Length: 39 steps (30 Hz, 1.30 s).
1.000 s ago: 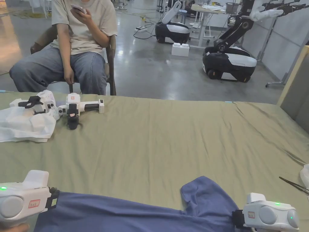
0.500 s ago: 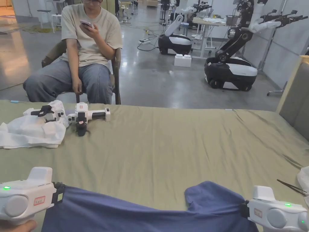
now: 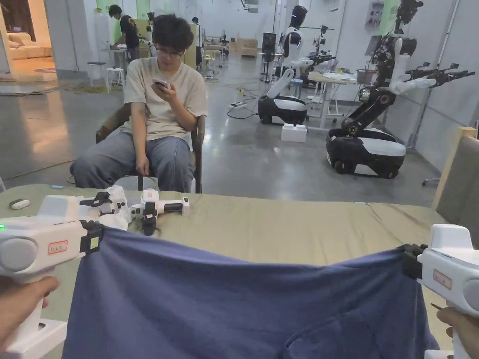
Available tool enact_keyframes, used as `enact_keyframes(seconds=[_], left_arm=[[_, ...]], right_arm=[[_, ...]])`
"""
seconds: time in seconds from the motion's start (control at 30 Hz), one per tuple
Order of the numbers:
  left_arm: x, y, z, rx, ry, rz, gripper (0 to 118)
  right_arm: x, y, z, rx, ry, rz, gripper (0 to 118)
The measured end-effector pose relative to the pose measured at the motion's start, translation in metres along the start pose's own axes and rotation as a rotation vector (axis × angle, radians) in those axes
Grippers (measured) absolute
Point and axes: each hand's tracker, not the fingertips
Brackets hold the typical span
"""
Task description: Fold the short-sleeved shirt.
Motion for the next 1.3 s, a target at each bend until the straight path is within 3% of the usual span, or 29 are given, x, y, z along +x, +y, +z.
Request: enact_keyframes(seconds=[0.47, 0.9, 1.3], left_arm=[[-0.006, 0.138, 0.01, 0.153, 0.07, -0.017, 0], [-0.025, 0.261, -0.02, 0.217, 0.124, -0.022, 0], [-0.026, 0.301, -0.037, 0.252, 0.177, -0.039, 0]], right_arm=[[-0.022, 0.141, 0.002, 0.194, -0.029, 0.057, 0], [-0.023, 0.278, -0.051, 0.213, -0.056, 0.056, 0], [-0.021, 0.323, -0.068, 0.29, -0.051, 0.054, 0]])
